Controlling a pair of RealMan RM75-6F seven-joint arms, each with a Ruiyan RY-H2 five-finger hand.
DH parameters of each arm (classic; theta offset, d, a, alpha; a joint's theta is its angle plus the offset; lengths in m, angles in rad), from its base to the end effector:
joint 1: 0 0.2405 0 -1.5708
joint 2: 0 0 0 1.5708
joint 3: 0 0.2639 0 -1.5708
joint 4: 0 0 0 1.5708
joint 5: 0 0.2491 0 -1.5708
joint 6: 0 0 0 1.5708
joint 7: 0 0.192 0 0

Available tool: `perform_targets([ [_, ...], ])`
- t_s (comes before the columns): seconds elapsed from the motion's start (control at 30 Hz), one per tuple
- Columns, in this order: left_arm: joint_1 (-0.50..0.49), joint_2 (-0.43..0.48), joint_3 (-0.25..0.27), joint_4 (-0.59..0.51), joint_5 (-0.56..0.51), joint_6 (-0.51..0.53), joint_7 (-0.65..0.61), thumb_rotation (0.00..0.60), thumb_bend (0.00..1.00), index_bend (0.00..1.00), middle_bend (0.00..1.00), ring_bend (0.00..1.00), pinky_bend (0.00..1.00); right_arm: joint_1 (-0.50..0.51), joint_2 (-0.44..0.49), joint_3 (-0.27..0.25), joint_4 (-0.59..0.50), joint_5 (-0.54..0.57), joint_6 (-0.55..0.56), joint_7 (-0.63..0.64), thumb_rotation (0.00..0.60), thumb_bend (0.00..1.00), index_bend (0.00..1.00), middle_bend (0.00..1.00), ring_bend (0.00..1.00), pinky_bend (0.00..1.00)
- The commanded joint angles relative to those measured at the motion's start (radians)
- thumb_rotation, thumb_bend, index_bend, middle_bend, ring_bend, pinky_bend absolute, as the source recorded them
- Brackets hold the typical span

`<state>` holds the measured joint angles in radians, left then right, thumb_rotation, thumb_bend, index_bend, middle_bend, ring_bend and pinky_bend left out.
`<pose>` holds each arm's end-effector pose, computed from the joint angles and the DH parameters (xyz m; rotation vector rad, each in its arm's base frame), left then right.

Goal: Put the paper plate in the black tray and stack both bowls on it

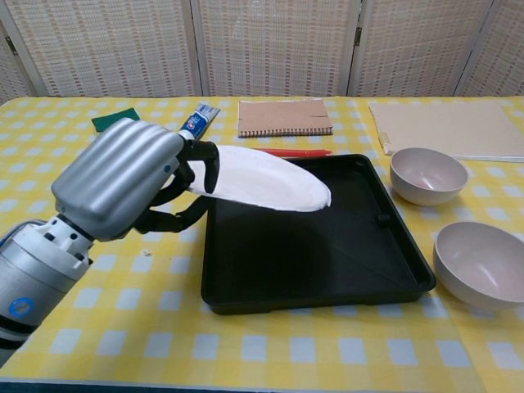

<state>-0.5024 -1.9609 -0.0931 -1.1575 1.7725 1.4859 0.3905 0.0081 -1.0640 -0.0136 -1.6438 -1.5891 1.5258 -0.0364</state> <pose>-0.0905 0.2900 -0.1089 -1.7138 -0.4157 -1.3790 -0.3356 -0.1910 0.1310 1.4479 -0.8886 0.8354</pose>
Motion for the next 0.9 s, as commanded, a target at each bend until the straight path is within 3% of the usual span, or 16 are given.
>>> perform_targets([
  [0.03,-0.025,-0.029,-0.016,0.035,-0.018,-0.029,-0.008,0.600,0.49,0.64,1.00,0.97,1.00,-0.005,0.006,0.000,0.003,-0.002,0.008,0.013,0.600,0.38,0.00,0.00,0.00,0.00],
  [0.73,-0.135,-0.220,-0.056,0.352,-0.111,-0.138,-0.116,0.600,0.49,0.64,1.00,0.97,1.00,-0.015,0.035,0.016,0.021,0.025,0.016,0.097,0.600,0.38,0.00,0.00,0.00,0.00],
  [0.9,-0.142,-0.226,-0.041,0.352,-0.113,-0.136,-0.129,0.600,0.41,0.48,1.00,0.97,1.00,-0.017,0.037,0.019,0.023,0.033,0.015,0.103,0.600,0.38,0.00,0.00,0.00,0.00],
])
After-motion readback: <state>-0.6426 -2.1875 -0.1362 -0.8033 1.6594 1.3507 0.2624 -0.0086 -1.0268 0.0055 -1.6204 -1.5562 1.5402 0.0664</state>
